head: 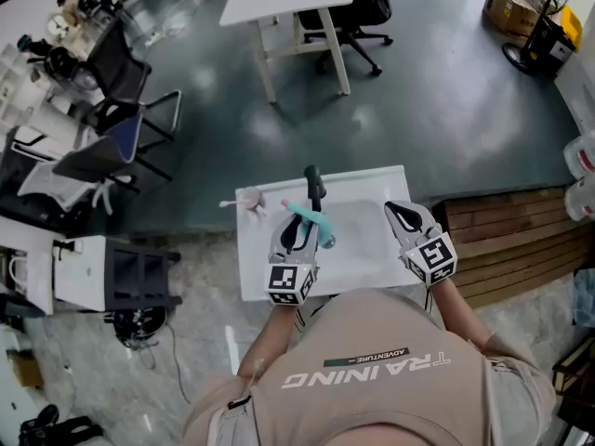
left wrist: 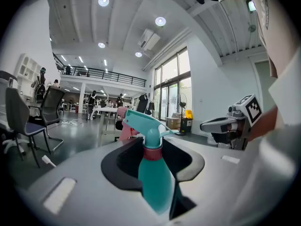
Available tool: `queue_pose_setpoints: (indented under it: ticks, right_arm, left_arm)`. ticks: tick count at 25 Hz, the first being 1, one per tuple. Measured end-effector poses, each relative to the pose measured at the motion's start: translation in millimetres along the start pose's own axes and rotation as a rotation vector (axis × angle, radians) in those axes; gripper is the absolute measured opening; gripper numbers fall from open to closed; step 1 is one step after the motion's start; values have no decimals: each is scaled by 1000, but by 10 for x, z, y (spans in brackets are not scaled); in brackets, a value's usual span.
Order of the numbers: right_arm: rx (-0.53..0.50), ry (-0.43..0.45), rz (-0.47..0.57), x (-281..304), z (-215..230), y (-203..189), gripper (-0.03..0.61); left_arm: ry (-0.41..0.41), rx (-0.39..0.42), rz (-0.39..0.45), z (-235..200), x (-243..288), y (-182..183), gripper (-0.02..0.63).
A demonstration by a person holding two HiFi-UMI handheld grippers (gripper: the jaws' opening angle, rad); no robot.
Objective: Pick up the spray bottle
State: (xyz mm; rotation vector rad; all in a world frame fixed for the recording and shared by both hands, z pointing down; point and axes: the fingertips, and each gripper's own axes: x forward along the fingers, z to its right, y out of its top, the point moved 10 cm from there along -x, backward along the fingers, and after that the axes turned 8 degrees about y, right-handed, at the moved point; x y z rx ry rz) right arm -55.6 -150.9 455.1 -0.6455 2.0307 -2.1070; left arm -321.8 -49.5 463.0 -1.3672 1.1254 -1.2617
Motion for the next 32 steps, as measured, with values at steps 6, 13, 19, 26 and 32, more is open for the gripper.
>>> queue_pose_setpoints:
  ticks: [6,13,19,26,32]
  right_arm:
    - [18,-20,27,-64,-14,26,2]
    - [20,-45,74,-45,36,81,2]
    - [30,-55,81,-69,33,27,2]
    - [17,-80,99,-136,27,76,2]
    - [3,-91,94,-223,81,162,2]
  left_arm:
    - [-8,5,-7,38,-2,-8,147]
    - [-17,30,3,21,36,75,147]
    - [-26,39,-4,10,45,32,147]
    - [-46,53,22,33,78,116,147]
    - [-50,40,40,91,78,199,147]
